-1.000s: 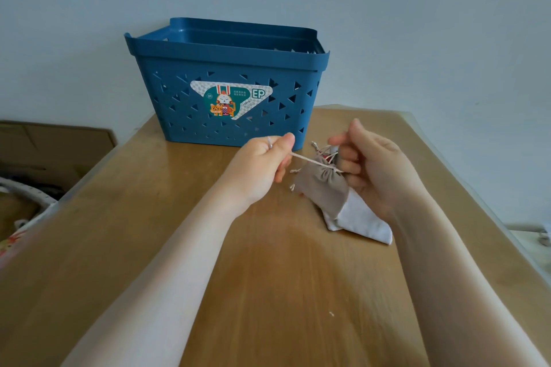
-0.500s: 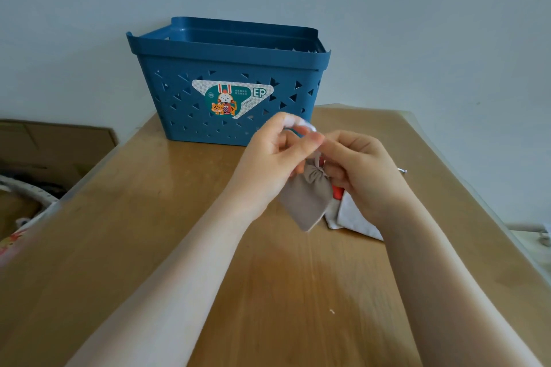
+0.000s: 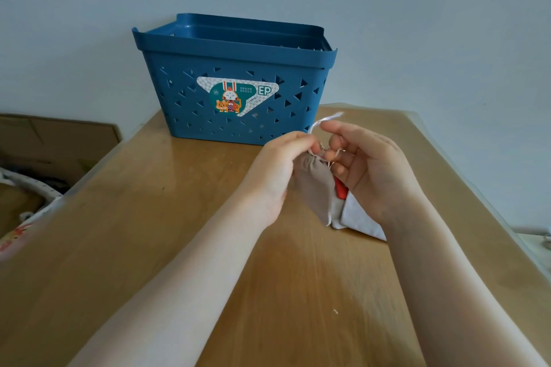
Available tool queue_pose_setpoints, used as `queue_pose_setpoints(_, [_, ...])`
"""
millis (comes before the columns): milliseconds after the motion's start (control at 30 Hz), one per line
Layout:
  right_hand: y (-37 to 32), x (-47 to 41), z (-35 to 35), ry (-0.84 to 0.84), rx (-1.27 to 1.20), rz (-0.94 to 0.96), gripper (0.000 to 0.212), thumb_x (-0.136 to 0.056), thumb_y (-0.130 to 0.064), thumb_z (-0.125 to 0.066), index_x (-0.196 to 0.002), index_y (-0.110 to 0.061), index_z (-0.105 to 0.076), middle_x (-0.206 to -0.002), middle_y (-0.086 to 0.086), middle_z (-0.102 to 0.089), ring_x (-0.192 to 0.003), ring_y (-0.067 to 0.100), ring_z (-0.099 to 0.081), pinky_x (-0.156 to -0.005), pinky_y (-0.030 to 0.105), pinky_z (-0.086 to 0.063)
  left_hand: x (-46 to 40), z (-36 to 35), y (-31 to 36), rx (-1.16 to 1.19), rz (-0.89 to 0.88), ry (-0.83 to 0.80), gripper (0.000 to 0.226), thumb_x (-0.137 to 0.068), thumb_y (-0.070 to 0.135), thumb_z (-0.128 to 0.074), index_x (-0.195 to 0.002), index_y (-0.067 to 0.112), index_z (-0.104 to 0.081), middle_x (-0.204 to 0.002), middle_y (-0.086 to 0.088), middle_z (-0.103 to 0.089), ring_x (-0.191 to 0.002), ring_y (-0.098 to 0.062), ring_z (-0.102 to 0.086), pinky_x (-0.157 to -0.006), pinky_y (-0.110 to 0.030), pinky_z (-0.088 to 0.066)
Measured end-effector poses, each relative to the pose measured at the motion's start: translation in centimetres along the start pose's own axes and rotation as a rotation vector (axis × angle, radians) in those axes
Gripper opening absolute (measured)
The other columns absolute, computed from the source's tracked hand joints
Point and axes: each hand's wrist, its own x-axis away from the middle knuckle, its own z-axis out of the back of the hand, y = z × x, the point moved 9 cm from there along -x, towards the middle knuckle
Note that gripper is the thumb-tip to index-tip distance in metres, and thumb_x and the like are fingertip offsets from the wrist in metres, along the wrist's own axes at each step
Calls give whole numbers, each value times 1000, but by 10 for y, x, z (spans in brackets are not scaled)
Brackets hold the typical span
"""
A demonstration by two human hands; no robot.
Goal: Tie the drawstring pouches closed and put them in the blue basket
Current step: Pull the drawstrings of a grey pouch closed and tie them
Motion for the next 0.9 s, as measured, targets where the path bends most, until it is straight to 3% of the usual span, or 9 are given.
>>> queue_pose_setpoints(133, [-5, 5, -6, -58, 45, 44, 21, -93, 1, -43, -99, -5, -62, -66, 0, -66, -63, 12, -66, -54, 16, -48, -2, -4, -10, 179, 86, -27, 36, -92, 17, -42, -57, 17, -42, -68, -1, -55, -73, -17, -51, -80, -38, -37])
queue_pose_setpoints(267, [-17, 9, -7, -24, 252, 183, 16, -90, 0, -53, -98, -5, -66, -86, 7, -73, -78, 23, -69, -75, 30, -57, 0, 3, -6, -103, 66, 16, 23, -74, 31, -47, -58, 15, -50, -80, -8, -51, -83, -18, -47, -81, -39, -35])
queue_pose_setpoints(367, [-23, 9, -5, 28, 417, 256, 18, -88, 2, -56, -95, -9, -68, -87, 1, -74, -76, 10, -68, -76, 22, -54, 3, -9, 3, -288, -49, -68, 31, -74, 30, -43, -73, -1, -46, -82, -6, -50, -79, -15, -45, -75, -36, -31])
queue_pose_setpoints(467, [-26, 9, -6, 46, 582, 307, 19, -88, 1, -57, -92, -13, -69, -85, -2, -73, -80, 5, -67, -80, 20, -52, 6, -13, 13, -601, -225, -6, 30, -83, 29, -38, -68, 3, -46, -75, -3, -47, -79, -19, -47, -78, -39, -35])
queue_pose_setpoints(633, [-28, 10, -10, 51, 646, 344, 20, -88, -1, -58, -89, -19, -68, -78, -10, -71, -74, 0, -65, -73, 13, -50, 3, -15, 15, -660, -281, -27, 25, -78, 30, -33, -57, 19, -42, -73, 3, -47, -78, -18, -46, -77, -38, -33])
queue_pose_setpoints(767, [-21, 9, -9, 125, 676, 344, 17, -89, -5, -58, -90, -20, -67, -79, -10, -70, -63, -4, -60, -57, 10, -43, 4, -21, 13, -683, -310, -67, 36, -83, 31, -37, -81, 4, -60, -88, -10, -63, -88, -25, -57, -83, -46, -45])
queue_pose_setpoints(833, [-16, 7, -10, 137, 729, 322, 18, -91, -7, -54, -96, -20, -66, -80, -10, -69, -62, -5, -58, -54, 8, -41, 4, -23, 11, -737, -320, -65, 38, -89, 32, -36, -86, 6, -62, -90, -7, -64, -89, -23, -58, -81, -41, -45])
queue_pose_setpoints(900, [-11, 4, -9, 128, 831, 272, 24, -95, -10, -47, -112, -19, -61, -85, -9, -65, -71, 0, -60, -58, 11, -47, 2, -19, 8, -728, -301, -56, 33, -95, 30, -38, -74, 12, -56, -80, -1, -59, -79, -18, -54, -76, -37, -41])
